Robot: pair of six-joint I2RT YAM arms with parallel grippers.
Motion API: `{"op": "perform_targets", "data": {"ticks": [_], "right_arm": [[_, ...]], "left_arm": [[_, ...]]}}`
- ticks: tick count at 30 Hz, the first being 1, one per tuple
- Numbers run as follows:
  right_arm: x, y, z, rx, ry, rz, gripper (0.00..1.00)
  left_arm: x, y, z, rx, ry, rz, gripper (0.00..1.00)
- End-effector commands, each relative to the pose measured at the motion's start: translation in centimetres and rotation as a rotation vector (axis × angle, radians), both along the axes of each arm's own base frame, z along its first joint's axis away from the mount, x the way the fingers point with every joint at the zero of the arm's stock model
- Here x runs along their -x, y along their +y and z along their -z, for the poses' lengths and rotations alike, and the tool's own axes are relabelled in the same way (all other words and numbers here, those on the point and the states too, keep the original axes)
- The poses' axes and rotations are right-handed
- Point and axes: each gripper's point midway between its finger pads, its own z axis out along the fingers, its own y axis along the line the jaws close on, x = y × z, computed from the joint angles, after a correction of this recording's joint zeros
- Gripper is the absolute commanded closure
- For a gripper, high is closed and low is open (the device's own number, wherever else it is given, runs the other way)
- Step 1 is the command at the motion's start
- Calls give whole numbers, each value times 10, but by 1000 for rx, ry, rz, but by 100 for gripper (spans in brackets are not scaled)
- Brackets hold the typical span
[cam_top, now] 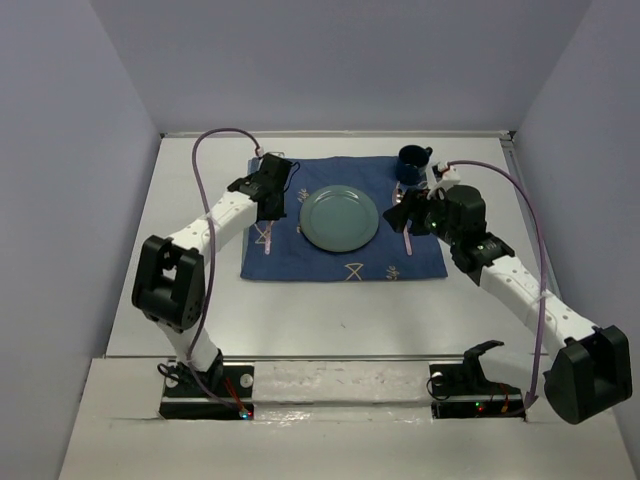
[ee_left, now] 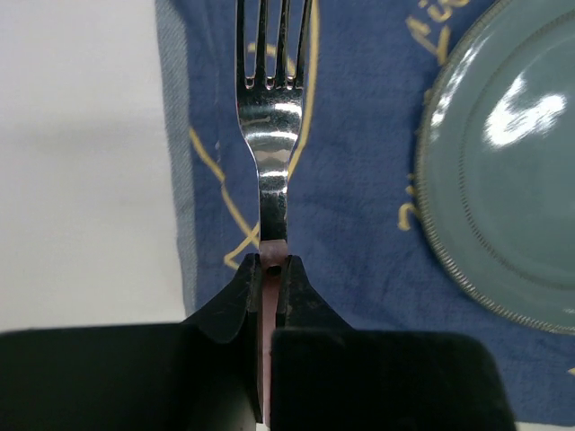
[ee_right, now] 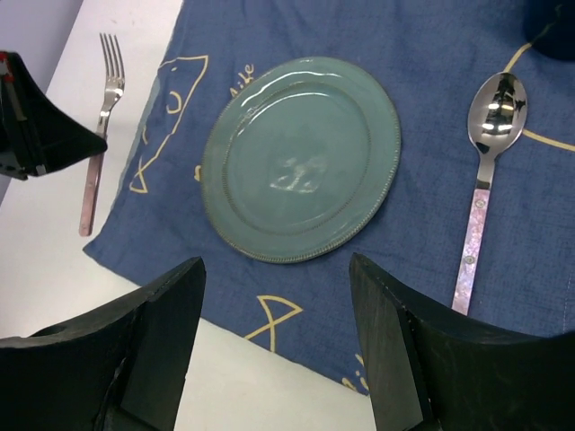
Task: Set the dinner table for one person
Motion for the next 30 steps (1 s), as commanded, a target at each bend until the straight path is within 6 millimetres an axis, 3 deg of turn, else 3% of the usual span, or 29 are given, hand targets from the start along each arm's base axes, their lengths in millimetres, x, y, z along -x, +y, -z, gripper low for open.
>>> {"op": "perform_targets", "data": {"ticks": [1, 6, 9, 15, 30], "right_arm": [[-11, -2, -33, -26, -158, 39, 29], [-17, 1, -20, -26, -128, 38, 29], [-15, 5, -17, -40, -120, 17, 29], [-13, 10, -16, -49, -110, -9, 29], [-12, 12, -14, -51, -103, -22, 29]], "left_arm": [[-37, -26, -30, 22, -107, 39, 100], [-48, -33, 9, 5, -33, 25, 100], [-51, -34, 22, -4, -13, 20, 100], [-59, -36, 33, -15, 8, 0, 100], [-54, -27, 59, -8, 49, -38, 100]]}}
